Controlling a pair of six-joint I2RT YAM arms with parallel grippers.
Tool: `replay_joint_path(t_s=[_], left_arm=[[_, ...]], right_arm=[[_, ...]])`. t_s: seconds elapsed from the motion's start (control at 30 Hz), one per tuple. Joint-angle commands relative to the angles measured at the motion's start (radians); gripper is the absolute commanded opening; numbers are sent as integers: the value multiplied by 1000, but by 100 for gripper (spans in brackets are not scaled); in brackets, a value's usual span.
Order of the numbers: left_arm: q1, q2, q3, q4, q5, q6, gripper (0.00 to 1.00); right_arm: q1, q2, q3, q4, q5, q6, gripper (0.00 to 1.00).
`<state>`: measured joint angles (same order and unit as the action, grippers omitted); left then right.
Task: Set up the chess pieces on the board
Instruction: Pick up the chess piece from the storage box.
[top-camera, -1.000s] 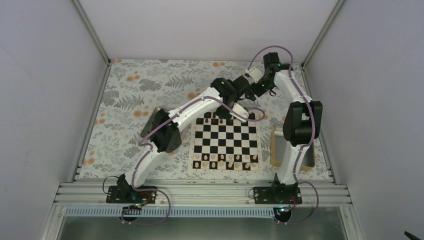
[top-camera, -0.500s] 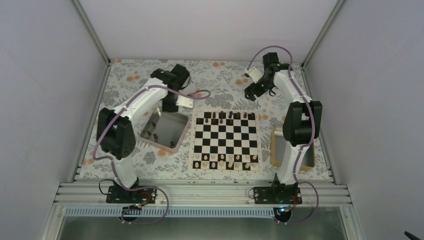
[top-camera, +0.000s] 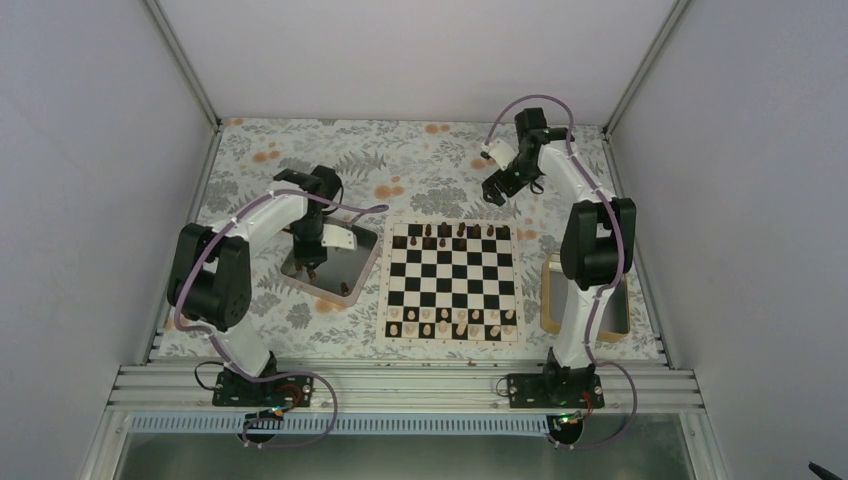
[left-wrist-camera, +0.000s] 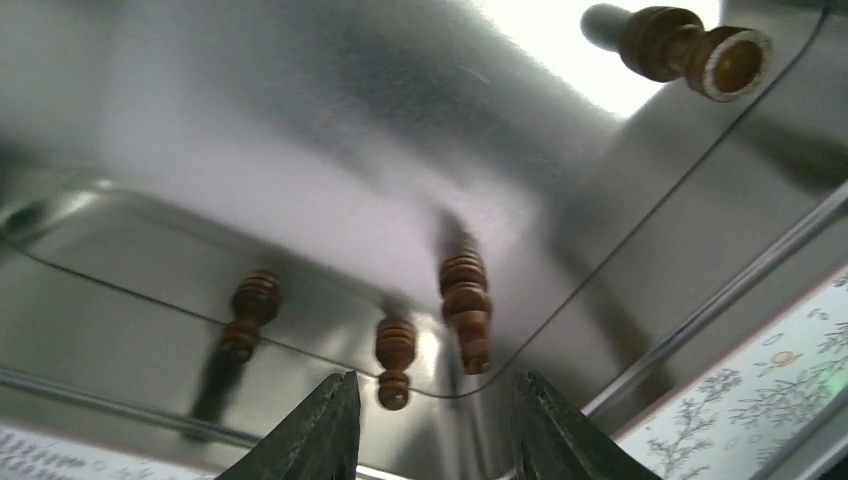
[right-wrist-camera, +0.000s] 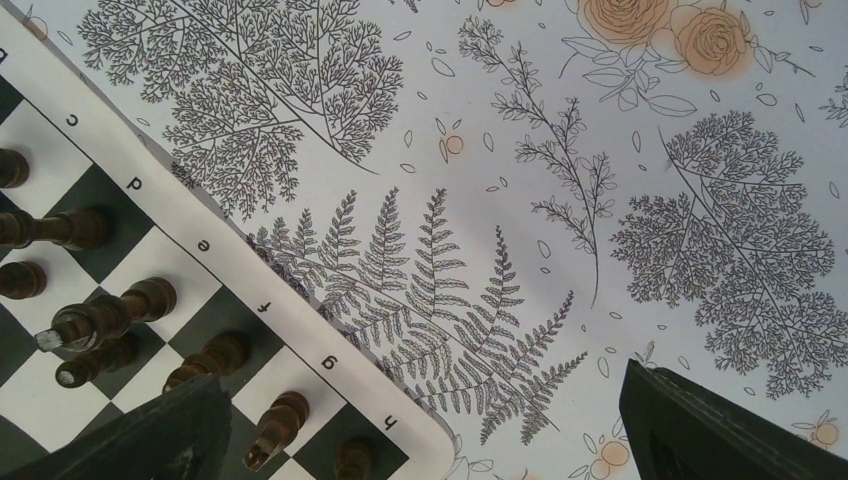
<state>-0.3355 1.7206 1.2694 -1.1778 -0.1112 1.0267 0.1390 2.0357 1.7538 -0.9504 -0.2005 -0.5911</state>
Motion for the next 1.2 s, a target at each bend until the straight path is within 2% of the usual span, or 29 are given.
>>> replay_joint_path(t_s=[0.0,0.27,0.57,0.93,1.17], left_arm=[[5,-42,-46,5,52,-37,39],[6,-60,-114,65,40,-86,40],[7,-69,-118,101,27,-114,41],[9,-52,-145,56,69,-117,41],[18,-33,-169,118,-18,-130,41]], right_arm=[[9,9,18,-5,6,7,100],[11,7,10,-4,6,4,100],[11,9,2,1,7,4,100],[10,14,0,0,10,3,100],[11,10,-8,3,11,2,100]])
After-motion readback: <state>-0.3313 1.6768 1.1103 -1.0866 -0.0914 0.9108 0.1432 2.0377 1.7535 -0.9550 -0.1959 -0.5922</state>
